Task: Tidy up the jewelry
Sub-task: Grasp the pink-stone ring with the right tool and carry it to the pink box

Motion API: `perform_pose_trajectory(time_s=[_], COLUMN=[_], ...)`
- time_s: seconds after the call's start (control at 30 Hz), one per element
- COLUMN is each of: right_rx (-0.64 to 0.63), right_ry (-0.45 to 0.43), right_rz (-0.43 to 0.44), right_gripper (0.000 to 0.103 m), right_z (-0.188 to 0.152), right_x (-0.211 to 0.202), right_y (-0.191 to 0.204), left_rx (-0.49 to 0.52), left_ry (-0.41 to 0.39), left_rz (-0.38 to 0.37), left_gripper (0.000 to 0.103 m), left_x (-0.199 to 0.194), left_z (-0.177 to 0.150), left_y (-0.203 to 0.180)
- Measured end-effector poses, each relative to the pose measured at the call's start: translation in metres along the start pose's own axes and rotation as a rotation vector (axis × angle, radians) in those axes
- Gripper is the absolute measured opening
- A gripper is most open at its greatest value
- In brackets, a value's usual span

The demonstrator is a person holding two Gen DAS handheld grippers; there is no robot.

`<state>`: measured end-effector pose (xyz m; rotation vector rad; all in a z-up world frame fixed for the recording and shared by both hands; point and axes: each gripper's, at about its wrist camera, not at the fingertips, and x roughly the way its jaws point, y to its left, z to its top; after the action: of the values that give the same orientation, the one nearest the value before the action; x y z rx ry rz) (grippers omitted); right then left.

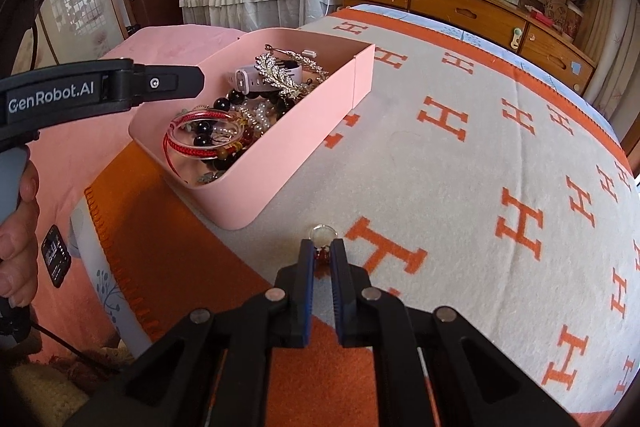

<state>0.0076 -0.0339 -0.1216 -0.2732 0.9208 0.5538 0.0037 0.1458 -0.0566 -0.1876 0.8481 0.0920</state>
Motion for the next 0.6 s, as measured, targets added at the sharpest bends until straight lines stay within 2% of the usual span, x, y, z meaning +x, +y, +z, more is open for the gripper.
perform_pose_trajectory(time_s=[0.13, 0.27, 0.4, 0.5, 0.6], right_rx=[0.002, 0.019, 0.072, 0.128, 0.148], right_ry=[-0.028, -0.072, -0.108, -0.136, -0.171], right_rz=[0.008, 0.013, 0.054, 0.112, 0.164], right_gripper=[0.008, 0.008, 0.008, 0.008, 0.008], right_z=[0.0, 0.005, 0.018, 0.033, 0.052], right_x=[-0.007, -0.018, -0.032, -0.044, -0.055], right_y=[0.001, -0.004, -0.014, -0.023, -0.024], left_rx=[-0.003, -0.011, -0.016, -0.023, -0.033], left_ry=[-0.005, -0.012, -0.021, -0.042, -0.065], left_rz=[-0.002, 0.0, -0.001, 0.001, 0.01], left_gripper=[0.05, 0.055, 0.057, 0.064, 0.077], left_x=[-0.001, -0.003, -0.007, -0.013, -0.021], left_z=[0.001, 0.003, 0.004, 0.004, 0.005], left_y=[0.0, 0.002, 0.001, 0.003, 0.006])
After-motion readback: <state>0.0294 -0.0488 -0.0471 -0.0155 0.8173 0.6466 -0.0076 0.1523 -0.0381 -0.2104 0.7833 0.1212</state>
